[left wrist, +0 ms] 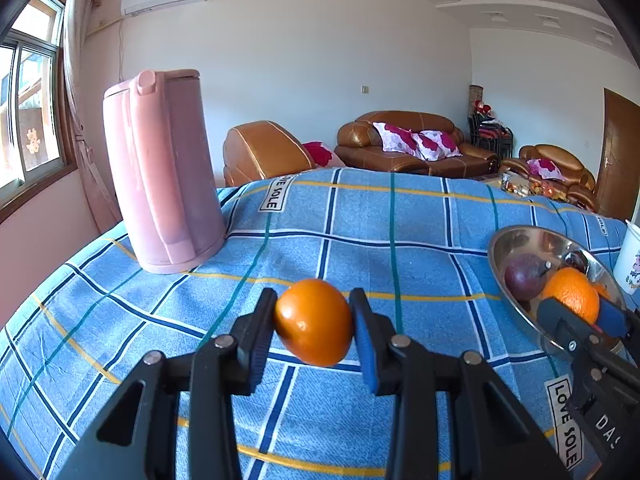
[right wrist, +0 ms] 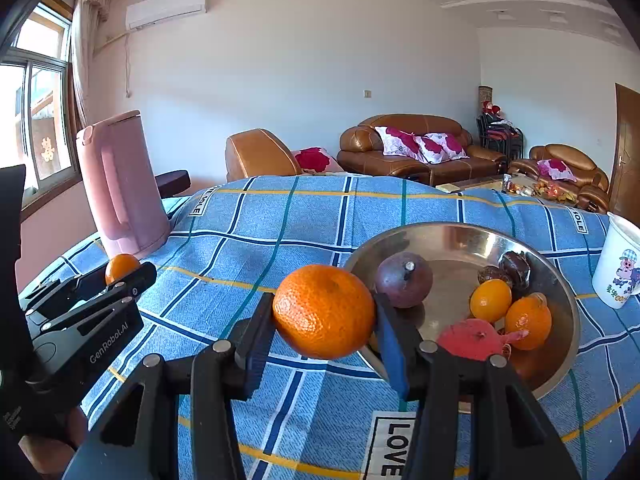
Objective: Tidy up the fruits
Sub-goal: 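Carry the tangerine and orange toward the steel bowl with both tools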
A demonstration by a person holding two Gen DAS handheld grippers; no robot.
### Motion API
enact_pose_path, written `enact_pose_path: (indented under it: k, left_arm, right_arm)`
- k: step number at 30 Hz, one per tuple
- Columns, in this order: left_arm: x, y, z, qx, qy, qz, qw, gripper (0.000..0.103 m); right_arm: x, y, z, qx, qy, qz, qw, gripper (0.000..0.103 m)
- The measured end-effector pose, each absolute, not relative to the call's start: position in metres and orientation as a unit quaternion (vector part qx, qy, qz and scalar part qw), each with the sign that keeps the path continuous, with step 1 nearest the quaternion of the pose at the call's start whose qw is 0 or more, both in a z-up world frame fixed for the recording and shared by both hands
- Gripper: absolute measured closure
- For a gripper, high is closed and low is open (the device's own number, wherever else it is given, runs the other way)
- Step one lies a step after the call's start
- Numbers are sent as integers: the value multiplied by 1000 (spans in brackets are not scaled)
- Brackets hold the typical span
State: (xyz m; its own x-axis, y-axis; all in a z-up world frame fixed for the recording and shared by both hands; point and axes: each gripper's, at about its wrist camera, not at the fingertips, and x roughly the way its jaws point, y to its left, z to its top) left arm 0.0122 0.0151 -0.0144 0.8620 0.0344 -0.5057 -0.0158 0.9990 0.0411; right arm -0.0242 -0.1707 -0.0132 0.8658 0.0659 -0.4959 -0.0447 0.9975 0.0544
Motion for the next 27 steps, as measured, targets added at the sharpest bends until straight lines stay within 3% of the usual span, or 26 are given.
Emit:
enact_pose_path:
  k: [27]
  left_arm:
    - [-10, -29, -12, 31, 262, -13, 964, 65]
  right_arm:
    - [-48, -201, -11, 14, 251, 17, 968, 52]
